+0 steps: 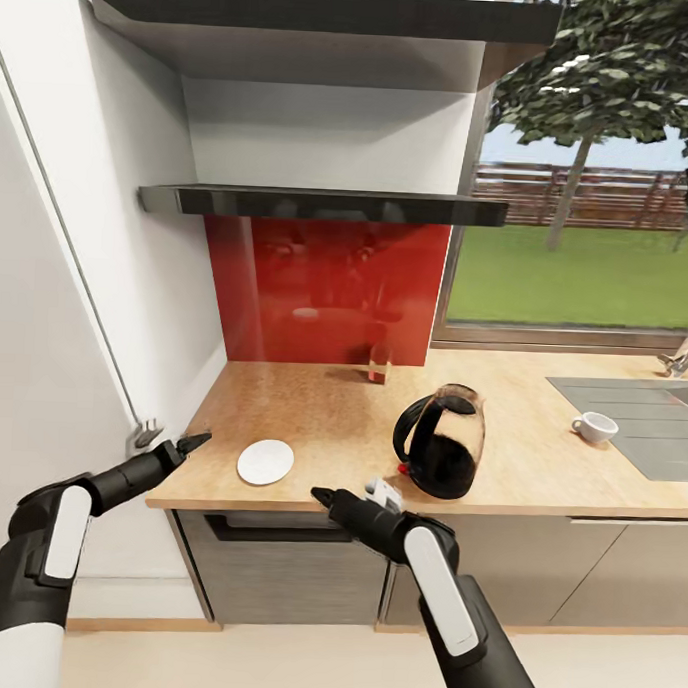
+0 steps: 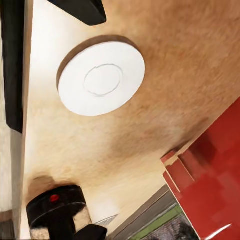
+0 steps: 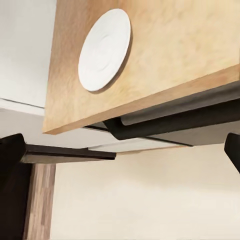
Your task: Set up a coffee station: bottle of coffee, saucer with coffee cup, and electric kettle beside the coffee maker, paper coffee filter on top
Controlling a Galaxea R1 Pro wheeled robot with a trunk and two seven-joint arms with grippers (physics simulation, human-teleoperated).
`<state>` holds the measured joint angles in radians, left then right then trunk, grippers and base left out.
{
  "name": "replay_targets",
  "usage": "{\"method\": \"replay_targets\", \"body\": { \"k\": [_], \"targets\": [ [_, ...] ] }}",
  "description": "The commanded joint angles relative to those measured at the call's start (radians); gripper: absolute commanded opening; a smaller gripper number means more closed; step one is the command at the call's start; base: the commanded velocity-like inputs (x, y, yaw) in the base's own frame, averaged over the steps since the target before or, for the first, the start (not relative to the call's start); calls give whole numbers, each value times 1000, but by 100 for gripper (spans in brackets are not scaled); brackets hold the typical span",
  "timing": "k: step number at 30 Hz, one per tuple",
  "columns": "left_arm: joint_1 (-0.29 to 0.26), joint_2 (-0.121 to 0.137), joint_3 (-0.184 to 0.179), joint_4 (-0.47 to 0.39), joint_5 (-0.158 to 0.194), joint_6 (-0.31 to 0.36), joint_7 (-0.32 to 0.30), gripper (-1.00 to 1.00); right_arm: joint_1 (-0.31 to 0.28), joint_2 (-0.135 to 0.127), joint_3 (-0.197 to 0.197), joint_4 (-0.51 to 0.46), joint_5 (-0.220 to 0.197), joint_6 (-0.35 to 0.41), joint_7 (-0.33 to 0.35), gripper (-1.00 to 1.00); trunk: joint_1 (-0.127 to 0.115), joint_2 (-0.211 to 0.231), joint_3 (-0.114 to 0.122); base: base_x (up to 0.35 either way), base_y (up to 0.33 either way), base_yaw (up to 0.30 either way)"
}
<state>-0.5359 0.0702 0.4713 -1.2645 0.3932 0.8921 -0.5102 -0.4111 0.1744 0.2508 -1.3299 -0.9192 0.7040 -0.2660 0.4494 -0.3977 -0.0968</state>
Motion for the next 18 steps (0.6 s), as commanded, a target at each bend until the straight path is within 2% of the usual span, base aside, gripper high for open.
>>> {"method": "replay_targets", "body": {
  "k": [1, 4, 9, 18],
  "targets": [
    [5, 6, 8, -5, -7, 5, -10, 100, -6, 0, -5, -7, -12, 7, -5, 100, 1, -2, -2, 0, 0, 0],
    [21, 14, 24, -14, -25, 15, -24, 100, -11, 0, -21, -24, 5, 24, 2, 100, 1, -2, -2, 0, 0, 0],
    [50, 16, -1, -16, -36, 42, -27, 100, -15, 0, -25, -31, 18, 47, 2, 100, 1, -2, -2, 68, 0, 0],
    [52, 4, -18, -15, -33, 53, -28, 100, -15, 0, -26, -21, 20, 49, -1, 100, 1, -2, -2, 284, 0, 0]
  ]
}}
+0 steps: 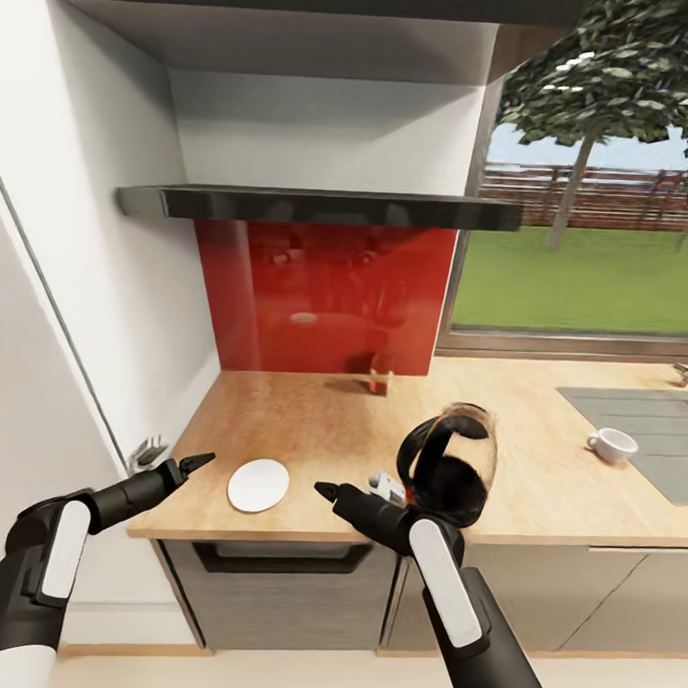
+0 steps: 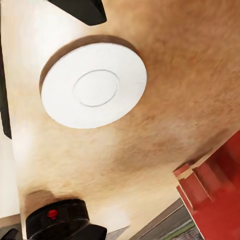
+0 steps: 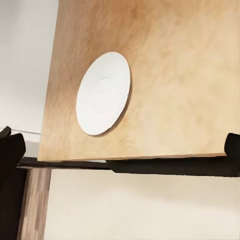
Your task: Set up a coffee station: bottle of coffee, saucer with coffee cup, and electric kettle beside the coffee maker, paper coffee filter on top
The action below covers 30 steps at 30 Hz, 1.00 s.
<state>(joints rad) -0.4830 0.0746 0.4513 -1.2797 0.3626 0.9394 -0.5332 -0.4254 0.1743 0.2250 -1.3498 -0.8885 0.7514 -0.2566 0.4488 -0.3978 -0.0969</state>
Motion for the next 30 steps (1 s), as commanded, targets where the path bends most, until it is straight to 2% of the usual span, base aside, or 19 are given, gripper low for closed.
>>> {"method": "replay_targets", "body": {
  "k": [1, 5, 12, 18, 19, 21, 23, 25, 30],
  "targets": [
    [-1, 0, 1, 0, -2, 5, -5, 100, -1, 0, 0, 1, -11, 2, -10, 100, 1, -2, -2, 267, 0, 0],
    [-2, -3, 0, 0, -2, 5, -4, 100, -1, 0, 0, 24, -13, 1, -10, 100, 1, -2, -2, 117, 0, 0],
    [-2, -20, -2, 0, -2, 8, -4, 100, -1, 0, 1, 63, -51, 0, -11, 100, 1, -2, -2, 19, 0, 0],
    [-2, -32, -2, 1, -2, 7, -3, 100, -1, 0, 3, 97, -84, -31, -14, 100, 1, -2, -2, 2, 0, 0],
    [-3, -34, -1, 1, -2, 7, -3, 100, -1, 0, 7, 168, -128, -125, -14, 100, 1, -2, -2, 0, 0, 0],
    [-3, -38, -1, 1, -3, 7, -3, 100, -1, 0, 35, 189, -130, -180, -14, 100, 1, -2, -2, 0, 0, 0],
    [-4, -41, -1, 1, -3, 7, -2, 100, -1, 0, 94, 201, -133, -231, -15, 100, 1, -2, -2, 0, 0, 0],
    [-4, -43, 0, 1, -3, 7, -2, 100, -1, 0, 127, 204, -140, -253, -15, 100, 1, -2, -2, 0, 26, 0],
    [-5, -45, 0, 1, -1, 7, -2, 100, -1, 0, 160, 206, -182, -272, -15, 100, 1, -2, -2, 0, 193, 0]
  ]
}}
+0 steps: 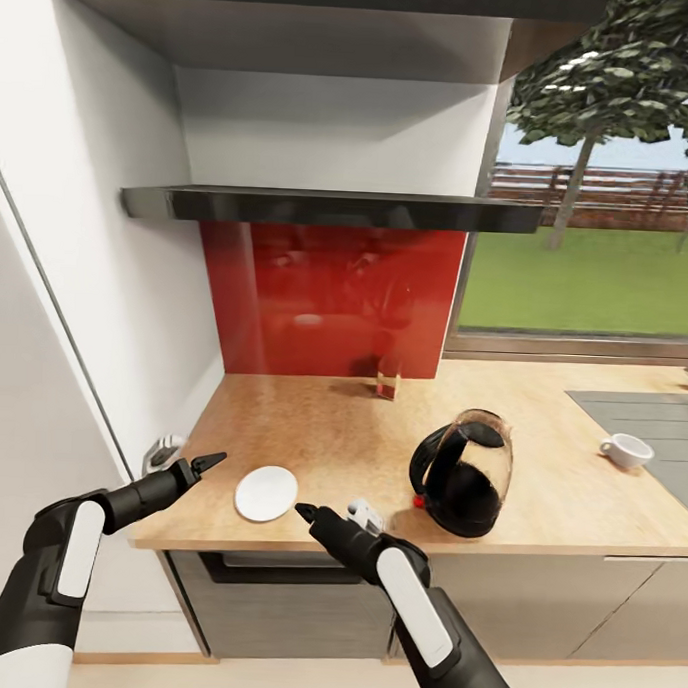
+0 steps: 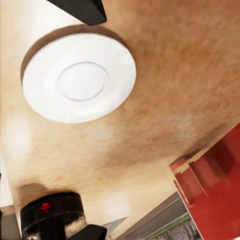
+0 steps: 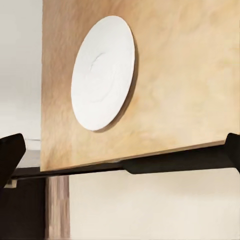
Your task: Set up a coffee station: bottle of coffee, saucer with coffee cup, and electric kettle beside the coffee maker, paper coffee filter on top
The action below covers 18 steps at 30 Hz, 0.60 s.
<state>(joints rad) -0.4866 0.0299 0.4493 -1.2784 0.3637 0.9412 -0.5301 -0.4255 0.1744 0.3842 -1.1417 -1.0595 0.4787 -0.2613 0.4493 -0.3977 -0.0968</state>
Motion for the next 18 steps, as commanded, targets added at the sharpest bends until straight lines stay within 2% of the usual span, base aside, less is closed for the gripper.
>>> {"method": "replay_targets", "body": {
  "k": [1, 9, 18],
  "targets": [
    [-1, 0, 2, 0, -2, 5, -5, 100, -1, 0, 5, -1, -16, -1, -10, 100, 1, -2, -2, 0, 241, 0],
    [-1, -1, 2, 0, -2, 5, -5, 100, -1, 0, 25, -3, -27, -3, -9, 100, 1, -2, -2, 0, 75, -22],
    [-10, -29, 2, 0, -6, 5, -2, 100, -1, 0, 27, -4, -28, -3, -9, 100, 1, -2, -2, 0, 3, -236]
  ]
}}
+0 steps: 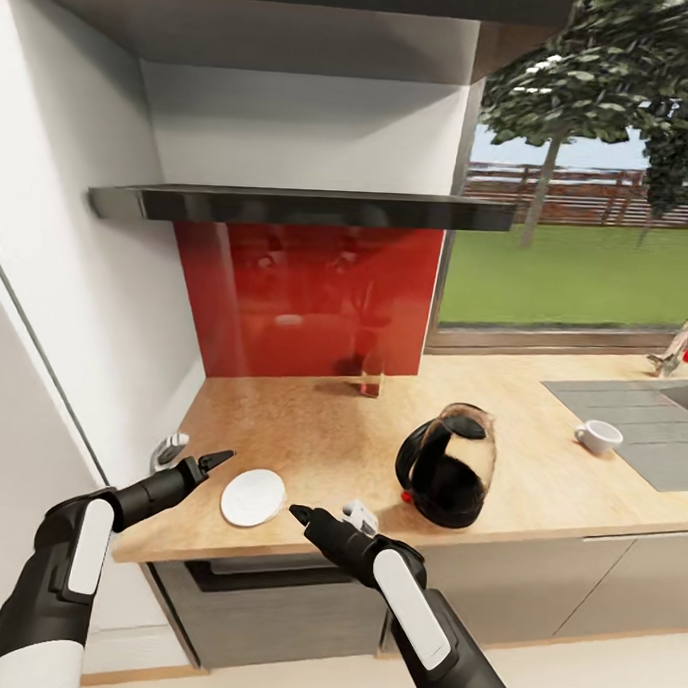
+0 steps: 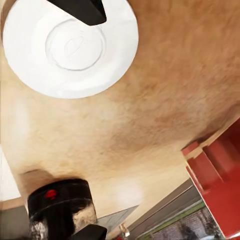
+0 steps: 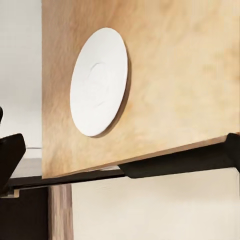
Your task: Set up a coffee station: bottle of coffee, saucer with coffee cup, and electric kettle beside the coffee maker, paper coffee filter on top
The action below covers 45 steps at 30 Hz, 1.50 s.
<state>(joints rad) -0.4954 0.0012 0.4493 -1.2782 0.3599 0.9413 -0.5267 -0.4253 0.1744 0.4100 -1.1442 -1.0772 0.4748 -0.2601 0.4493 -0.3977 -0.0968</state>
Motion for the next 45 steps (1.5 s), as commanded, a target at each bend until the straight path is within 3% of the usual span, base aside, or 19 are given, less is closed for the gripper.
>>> {"method": "replay_targets", "body": {
  "k": [1, 8, 16, 24, 27, 34, 45],
  "targets": [
    [-3, -2, 2, 0, -3, 5, 4, 100, -1, 0, 1, -1, -10, 1, -10, 100, 1, -2, -2, 0, 0, -251],
    [-29, -34, 5, 1, 9, 11, 91, 100, -1, 0, 8, -1, -11, 0, -8, 100, 1, -2, -2, 0, 0, -92],
    [-99, -47, 19, 38, 16, 55, 167, 100, -2, 0, 71, 0, -13, -58, -8, 100, 1, -2, -2, 0, 0, -7],
    [-152, -38, 105, 141, 15, 66, 195, 100, -1, 0, 175, 2, -16, -176, -12, 100, 1, -2, -2, 0, 0, 0],
    [-155, -38, 110, 173, 15, 66, 196, 100, -1, 0, 184, 3, -31, -182, -13, 100, 1, -2, -2, 0, 0, 0],
    [-153, -42, 103, 208, 9, 68, 218, 100, -1, 0, 189, 4, -110, -185, -13, 100, 1, -2, -2, 0, 0, 0],
    [-151, -40, 100, 212, 11, 75, 247, 100, -1, 0, 189, 4, -123, -184, -13, 100, 1, -2, -2, 128, 0, 0]
  ]
}}
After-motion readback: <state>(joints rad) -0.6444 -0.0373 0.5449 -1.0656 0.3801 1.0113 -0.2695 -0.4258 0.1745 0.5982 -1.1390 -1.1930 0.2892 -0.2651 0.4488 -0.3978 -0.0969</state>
